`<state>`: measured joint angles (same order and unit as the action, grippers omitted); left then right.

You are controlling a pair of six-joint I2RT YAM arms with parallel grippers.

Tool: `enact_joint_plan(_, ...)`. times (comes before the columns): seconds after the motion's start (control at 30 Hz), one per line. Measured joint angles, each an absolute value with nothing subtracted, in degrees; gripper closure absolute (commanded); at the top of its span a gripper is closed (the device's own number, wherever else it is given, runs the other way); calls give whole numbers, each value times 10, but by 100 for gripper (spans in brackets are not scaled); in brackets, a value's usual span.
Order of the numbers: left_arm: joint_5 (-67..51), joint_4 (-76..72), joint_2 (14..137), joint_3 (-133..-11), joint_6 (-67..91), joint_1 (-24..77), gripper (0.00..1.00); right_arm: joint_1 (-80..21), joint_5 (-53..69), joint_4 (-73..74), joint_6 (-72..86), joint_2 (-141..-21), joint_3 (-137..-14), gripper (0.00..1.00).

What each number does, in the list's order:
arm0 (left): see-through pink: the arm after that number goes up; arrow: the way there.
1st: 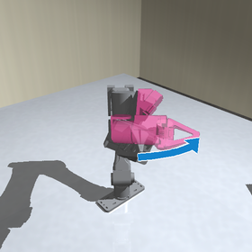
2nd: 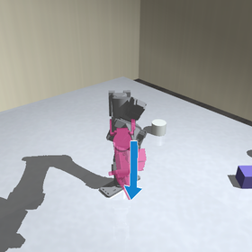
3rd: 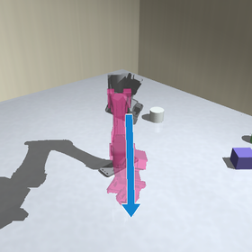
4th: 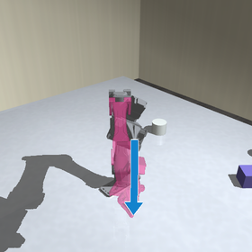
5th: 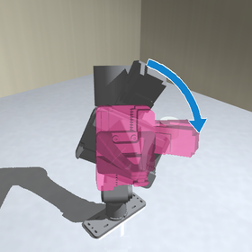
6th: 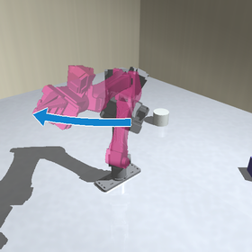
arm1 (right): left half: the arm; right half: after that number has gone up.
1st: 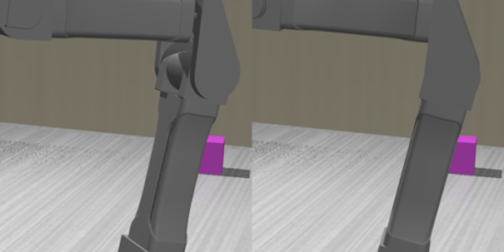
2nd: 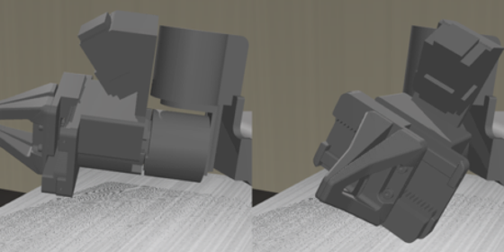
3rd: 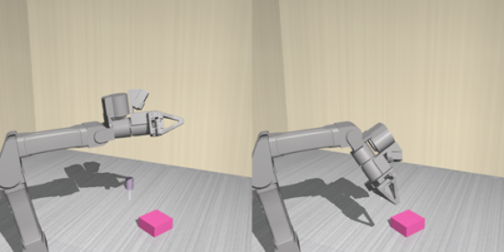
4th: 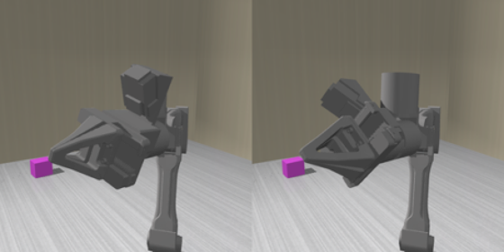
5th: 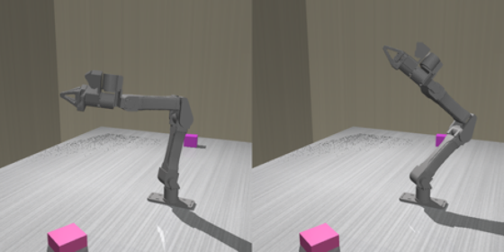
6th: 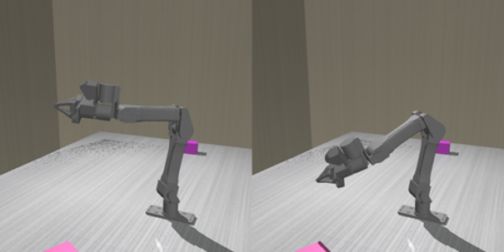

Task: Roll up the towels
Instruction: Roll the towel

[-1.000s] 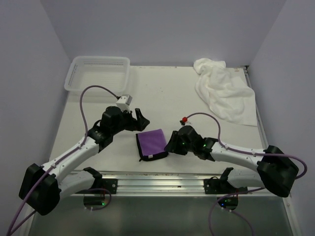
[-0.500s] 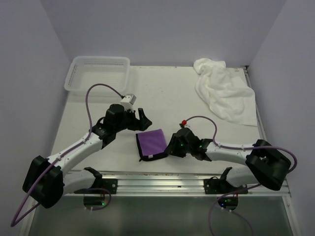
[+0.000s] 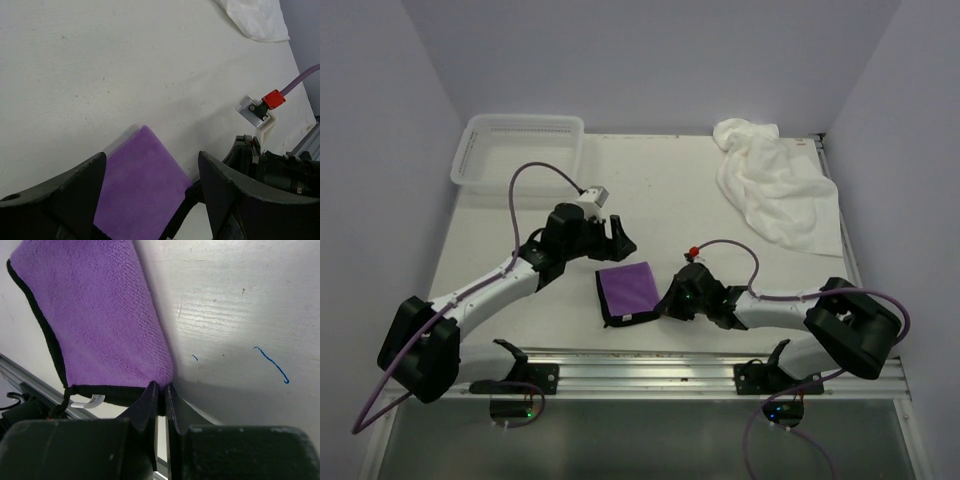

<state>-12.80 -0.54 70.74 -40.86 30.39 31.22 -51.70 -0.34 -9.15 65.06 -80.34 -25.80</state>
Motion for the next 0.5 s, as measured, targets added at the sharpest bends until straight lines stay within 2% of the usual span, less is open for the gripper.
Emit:
enact_joint_plan(0.07,-129,-3,728,-422,303,320,25,-517,-3,-98,650,-806,-258,100)
enact_joint_plan(0.5,-94,61,874,-528,291,398,34,-517,-4,-109,640,-811,-257,100)
